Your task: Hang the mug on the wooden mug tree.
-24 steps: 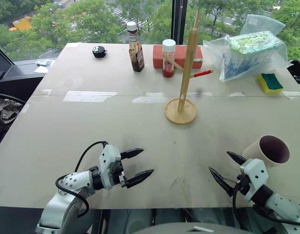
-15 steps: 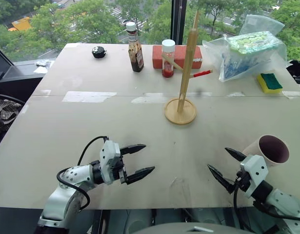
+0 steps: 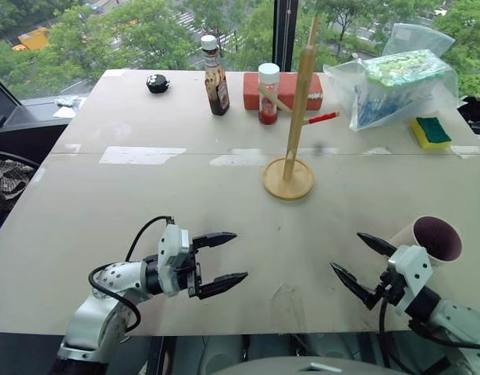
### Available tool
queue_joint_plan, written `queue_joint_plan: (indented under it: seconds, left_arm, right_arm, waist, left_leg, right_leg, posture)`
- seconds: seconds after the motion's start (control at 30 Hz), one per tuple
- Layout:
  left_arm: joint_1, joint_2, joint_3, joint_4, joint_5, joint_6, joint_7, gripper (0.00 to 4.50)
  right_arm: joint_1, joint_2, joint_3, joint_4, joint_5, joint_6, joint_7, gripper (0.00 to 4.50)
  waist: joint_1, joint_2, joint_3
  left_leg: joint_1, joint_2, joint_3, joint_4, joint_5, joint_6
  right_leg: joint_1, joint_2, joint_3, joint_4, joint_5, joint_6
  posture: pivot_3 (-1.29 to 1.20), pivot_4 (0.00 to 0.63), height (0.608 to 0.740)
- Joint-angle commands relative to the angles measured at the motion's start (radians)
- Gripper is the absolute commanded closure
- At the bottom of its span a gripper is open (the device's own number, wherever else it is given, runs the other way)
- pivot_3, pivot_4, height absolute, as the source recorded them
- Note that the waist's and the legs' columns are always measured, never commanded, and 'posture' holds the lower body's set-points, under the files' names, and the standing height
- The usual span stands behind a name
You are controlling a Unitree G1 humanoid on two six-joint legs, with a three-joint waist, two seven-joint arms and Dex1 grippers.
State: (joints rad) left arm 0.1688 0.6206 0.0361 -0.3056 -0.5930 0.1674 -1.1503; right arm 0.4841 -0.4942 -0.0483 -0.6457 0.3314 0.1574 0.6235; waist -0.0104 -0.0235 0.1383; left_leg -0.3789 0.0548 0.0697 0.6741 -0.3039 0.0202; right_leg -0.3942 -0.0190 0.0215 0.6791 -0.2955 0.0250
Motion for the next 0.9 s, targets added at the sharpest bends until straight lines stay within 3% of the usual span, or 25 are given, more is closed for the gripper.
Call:
queue_joint_plan:
  seconds: [0.03,0.17,0.3,0.4,0.5,0.7,0.9]
  left_arm:
    - [-0.008,-0.010,0.006,-0.029,-0.017,-0.009,-0.002,0.00]
    - [-0.014,-0.016,0.010,-0.026,-0.024,-0.009,-0.010,0.00]
    - [-0.016,-0.012,0.017,-0.017,-0.029,-0.006,-0.023,0.00]
    - [-0.029,-0.005,0.017,-0.007,-0.047,0.011,-0.049,0.00]
    - [-0.050,-0.006,0.019,-0.013,-0.095,0.031,-0.085,0.00]
    - [-0.074,0.032,0.023,-0.066,-0.187,0.100,-0.151,0.00]
    - [-0.122,0.073,0.030,-0.098,-0.220,0.148,-0.177,0.00]
  right_arm:
    - [-0.008,-0.007,0.007,-0.037,-0.005,0.008,-0.006,0.03]
    - [-0.002,0.000,-0.009,-0.042,0.009,0.012,-0.014,0.03]
    - [-0.053,-0.028,-0.095,-0.118,0.132,0.088,-0.025,0.03]
    - [-0.229,-0.088,-0.243,-0.163,0.356,0.217,-0.119,0.03]
    - [-0.319,-0.176,-0.423,-0.090,0.476,0.310,-0.155,0.03]
    - [-0.203,-0.350,-0.725,0.198,0.396,0.292,0.084,0.03]
    - [-0.095,-0.437,-0.876,0.487,0.285,0.196,0.294,0.03]
  waist:
    - [0.002,0.000,0.000]
    - [0.002,0.000,0.000]
    - [0.000,0.000,0.000]
    - [-0.008,0.000,0.000]
    - [0.000,-0.001,0.000]
    - [0.030,-0.001,-0.001]
    - [0.020,0.001,-0.002]
  left_leg:
    - [0.000,0.000,0.000,0.000,0.000,0.000]
    - [0.000,0.000,0.000,0.000,0.000,0.000]
    - [0.000,0.000,0.000,0.000,0.000,0.000]
    - [0.001,0.000,0.001,0.000,0.000,0.000]
    - [0.001,0.000,0.000,0.001,0.000,0.000]
    - [-0.004,-0.001,-0.001,0.001,0.000,-0.001]
    - [0.000,-0.001,0.001,0.000,-0.002,0.003]
  right_leg:
    - [0.000,0.000,0.000,0.000,0.000,0.000]
    - [0.000,0.000,0.000,0.000,0.000,0.000]
    - [0.000,0.000,0.000,0.000,0.000,0.000]
    - [0.000,0.000,0.002,0.001,0.000,0.000]
    - [0.000,0.000,0.001,0.001,0.000,0.000]
    - [0.000,0.000,-0.001,-0.004,0.000,0.001]
    - [0.001,0.001,0.004,-0.002,0.000,0.001]
  posture:
    - [0.00,0.150,0.740]
    - [0.00,0.150,0.740]
    - [0.00,0.150,0.740]
    - [0.00,0.150,0.740]
    - [0.00,0.150,0.740]
    - [0.00,0.150,0.740]
    - [0.00,0.150,0.740]
